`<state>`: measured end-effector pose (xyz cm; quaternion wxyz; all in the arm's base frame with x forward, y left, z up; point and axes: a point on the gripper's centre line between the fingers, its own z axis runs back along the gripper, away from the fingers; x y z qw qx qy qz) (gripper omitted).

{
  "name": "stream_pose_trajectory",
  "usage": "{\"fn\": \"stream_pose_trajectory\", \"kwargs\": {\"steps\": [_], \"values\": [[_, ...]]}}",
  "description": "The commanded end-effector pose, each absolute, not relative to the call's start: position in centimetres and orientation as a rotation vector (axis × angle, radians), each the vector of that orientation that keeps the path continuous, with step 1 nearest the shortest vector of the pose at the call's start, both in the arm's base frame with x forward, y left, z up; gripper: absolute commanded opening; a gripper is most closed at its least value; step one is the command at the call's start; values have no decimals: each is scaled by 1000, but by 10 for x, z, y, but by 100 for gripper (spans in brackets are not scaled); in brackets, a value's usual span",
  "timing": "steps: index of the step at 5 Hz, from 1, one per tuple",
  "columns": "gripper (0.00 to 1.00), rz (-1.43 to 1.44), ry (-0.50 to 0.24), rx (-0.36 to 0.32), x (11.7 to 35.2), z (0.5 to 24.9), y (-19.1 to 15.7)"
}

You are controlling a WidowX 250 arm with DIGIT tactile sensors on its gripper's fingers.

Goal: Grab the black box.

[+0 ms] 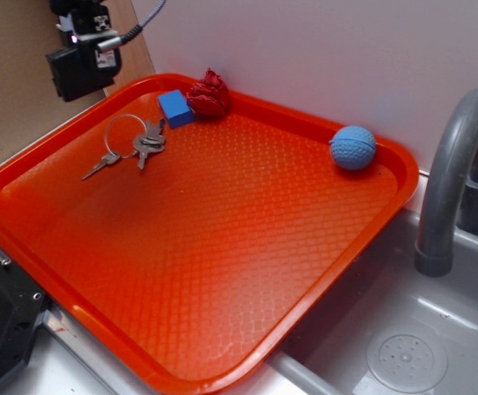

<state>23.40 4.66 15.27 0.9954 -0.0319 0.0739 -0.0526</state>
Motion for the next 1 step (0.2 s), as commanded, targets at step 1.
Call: {"fn": "stream_pose_trajectory", "kwargs": {"steps": [1], "values": [[0,-158,39,24,234,156,15]]}}
